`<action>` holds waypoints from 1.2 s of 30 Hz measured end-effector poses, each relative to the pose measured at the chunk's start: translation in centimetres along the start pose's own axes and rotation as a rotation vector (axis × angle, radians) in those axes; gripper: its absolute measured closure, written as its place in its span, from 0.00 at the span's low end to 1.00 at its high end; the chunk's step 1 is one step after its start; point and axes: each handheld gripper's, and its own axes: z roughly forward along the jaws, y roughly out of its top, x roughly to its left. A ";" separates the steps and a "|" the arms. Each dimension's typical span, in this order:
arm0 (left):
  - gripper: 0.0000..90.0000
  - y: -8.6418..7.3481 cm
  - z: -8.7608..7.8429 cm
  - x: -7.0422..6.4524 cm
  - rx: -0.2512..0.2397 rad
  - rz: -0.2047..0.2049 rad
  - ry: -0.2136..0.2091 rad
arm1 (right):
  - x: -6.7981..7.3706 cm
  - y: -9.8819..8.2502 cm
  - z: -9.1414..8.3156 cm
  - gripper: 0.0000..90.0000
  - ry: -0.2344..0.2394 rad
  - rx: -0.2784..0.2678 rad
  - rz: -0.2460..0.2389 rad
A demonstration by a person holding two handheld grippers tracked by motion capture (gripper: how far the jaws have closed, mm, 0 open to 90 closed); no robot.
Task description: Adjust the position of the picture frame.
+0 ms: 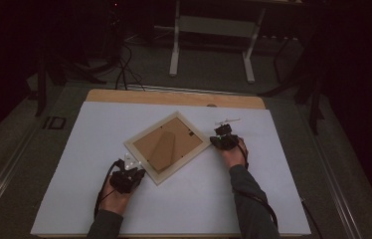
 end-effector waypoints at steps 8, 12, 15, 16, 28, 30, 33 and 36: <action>1.00 0.1 0.1 -0.1 0.003 0.005 0.010 | 0.2 -1.1 -1.1 1.00 0.005 0.016 -0.031; 1.00 0.2 0.1 -0.3 0.011 0.019 0.018 | 0.4 -1.6 -1.6 1.00 -0.002 0.022 -0.033; 1.00 0.3 0.1 -0.3 0.012 0.017 0.020 | 0.5 -2.0 -2.0 1.00 -0.007 0.031 -0.046; 1.00 0.3 0.1 -0.3 0.012 0.013 0.020 | 0.6 -2.1 -2.1 1.00 -0.005 0.034 -0.048; 1.00 0.6 0.3 -0.4 0.019 0.015 0.043 | 0.7 -3.9 -3.6 1.00 0.004 0.034 -0.031; 1.00 0.6 0.4 -0.4 0.018 0.012 0.045 | 0.7 -4.2 -3.9 1.00 0.008 0.036 -0.027; 1.00 0.7 0.4 -0.3 0.019 0.006 0.049 | 0.8 -4.7 -4.2 1.00 0.011 0.030 -0.024; 1.00 0.8 0.5 -0.2 0.020 -0.005 0.047 | 0.7 -5.3 -4.6 1.00 0.019 0.022 -0.012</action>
